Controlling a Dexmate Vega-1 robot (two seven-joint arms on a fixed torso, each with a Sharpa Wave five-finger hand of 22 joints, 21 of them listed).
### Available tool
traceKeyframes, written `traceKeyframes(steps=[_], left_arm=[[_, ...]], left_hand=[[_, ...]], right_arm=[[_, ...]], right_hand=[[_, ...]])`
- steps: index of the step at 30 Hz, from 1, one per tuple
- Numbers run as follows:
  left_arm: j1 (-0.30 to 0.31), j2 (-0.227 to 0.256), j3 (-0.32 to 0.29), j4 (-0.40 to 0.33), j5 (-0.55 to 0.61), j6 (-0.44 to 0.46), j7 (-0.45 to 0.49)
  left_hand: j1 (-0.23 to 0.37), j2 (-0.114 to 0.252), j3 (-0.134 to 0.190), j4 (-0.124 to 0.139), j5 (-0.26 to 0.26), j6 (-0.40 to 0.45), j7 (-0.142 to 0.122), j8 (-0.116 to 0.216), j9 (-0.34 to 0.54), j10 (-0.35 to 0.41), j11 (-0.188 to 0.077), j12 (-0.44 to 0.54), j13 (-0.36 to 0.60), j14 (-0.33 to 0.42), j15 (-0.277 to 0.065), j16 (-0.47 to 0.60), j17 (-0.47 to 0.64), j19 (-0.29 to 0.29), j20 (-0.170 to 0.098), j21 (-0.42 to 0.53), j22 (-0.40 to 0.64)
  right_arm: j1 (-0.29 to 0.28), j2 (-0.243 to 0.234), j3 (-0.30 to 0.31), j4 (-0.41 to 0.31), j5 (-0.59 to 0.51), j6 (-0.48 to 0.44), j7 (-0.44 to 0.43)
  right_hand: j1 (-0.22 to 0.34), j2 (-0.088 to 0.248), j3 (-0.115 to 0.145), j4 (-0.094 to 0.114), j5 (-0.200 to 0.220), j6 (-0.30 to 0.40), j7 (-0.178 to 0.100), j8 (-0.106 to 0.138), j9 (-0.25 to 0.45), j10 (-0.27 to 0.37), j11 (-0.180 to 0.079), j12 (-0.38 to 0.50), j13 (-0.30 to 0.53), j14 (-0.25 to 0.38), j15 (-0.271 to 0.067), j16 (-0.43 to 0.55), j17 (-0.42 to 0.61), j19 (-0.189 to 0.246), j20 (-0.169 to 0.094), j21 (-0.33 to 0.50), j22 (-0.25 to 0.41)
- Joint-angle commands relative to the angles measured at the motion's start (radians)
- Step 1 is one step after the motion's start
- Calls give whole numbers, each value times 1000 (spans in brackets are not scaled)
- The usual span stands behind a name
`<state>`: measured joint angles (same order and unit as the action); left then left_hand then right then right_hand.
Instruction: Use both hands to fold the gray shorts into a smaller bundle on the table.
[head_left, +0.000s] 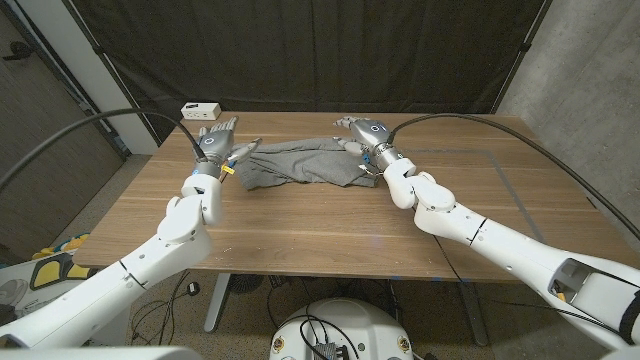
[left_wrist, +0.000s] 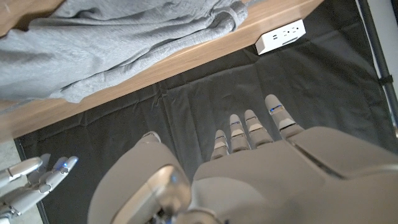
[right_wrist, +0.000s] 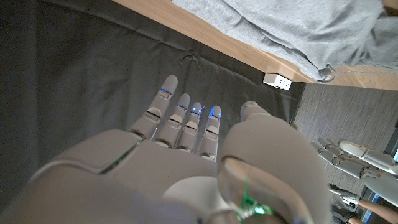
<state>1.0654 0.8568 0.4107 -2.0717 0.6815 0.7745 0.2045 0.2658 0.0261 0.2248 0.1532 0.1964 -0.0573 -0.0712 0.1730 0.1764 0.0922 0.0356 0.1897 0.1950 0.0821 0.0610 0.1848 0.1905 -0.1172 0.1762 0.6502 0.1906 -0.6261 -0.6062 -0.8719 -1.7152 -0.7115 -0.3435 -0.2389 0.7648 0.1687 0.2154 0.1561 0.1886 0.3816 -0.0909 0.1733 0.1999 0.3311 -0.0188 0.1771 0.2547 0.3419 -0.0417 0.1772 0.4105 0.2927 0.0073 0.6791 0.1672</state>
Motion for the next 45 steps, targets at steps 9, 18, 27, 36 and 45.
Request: traceKeyframes(steps=[9,18,27,36,45], left_arm=[[32,88,-45,-20,-279,-61,35],[-47,137,38,-10,-298,-23,-35],[-126,156,123,14,-296,-12,-96],[-178,160,192,31,-260,10,-126],[-231,151,275,52,-161,50,-160]], left_hand=[[-25,-65,-50,-24,21,-57,35,2,2,-44,15,1,2,-62,24,-4,-3,-43,14,-36,-4],[-11,-117,-78,-48,37,-42,58,15,2,-48,34,8,0,-81,33,-1,-6,-63,28,-58,-5],[14,-157,-98,-71,54,-49,51,15,2,-67,30,5,-1,-97,35,-1,-7,-68,30,-72,-5],[59,-190,-120,-102,84,-29,75,24,2,-48,25,18,-2,-82,29,9,-9,-46,27,-79,-5],[167,-199,-167,-169,148,95,115,48,1,78,19,53,-6,-1,11,26,-12,15,32,-91,-4]], right_arm=[[-74,7,31,-43,67,19,75],[-81,15,19,-28,75,19,89],[-79,19,12,-18,87,13,111],[-73,30,-2,7,93,15,117],[-66,34,-17,23,88,12,121]], right_hand=[[-80,1,-4,10,6,-67,-10,2,-3,-57,6,2,-22,-89,-6,0,-39,-38,-1,-46,0],[-118,3,-9,13,7,-89,-8,4,-4,-84,9,1,-31,-121,-7,1,-54,-62,-12,-68,0],[-139,6,-7,11,10,-97,-11,7,-5,-98,9,3,-36,-144,-3,1,-66,-84,-7,-88,0],[-148,8,-5,9,11,-100,-10,9,-5,-105,7,4,-39,-155,-4,1,-73,-92,-10,-96,0],[-155,10,-1,7,12,-100,-8,11,-6,-107,5,6,-41,-158,-2,4,-80,-95,-12,-103,0]])
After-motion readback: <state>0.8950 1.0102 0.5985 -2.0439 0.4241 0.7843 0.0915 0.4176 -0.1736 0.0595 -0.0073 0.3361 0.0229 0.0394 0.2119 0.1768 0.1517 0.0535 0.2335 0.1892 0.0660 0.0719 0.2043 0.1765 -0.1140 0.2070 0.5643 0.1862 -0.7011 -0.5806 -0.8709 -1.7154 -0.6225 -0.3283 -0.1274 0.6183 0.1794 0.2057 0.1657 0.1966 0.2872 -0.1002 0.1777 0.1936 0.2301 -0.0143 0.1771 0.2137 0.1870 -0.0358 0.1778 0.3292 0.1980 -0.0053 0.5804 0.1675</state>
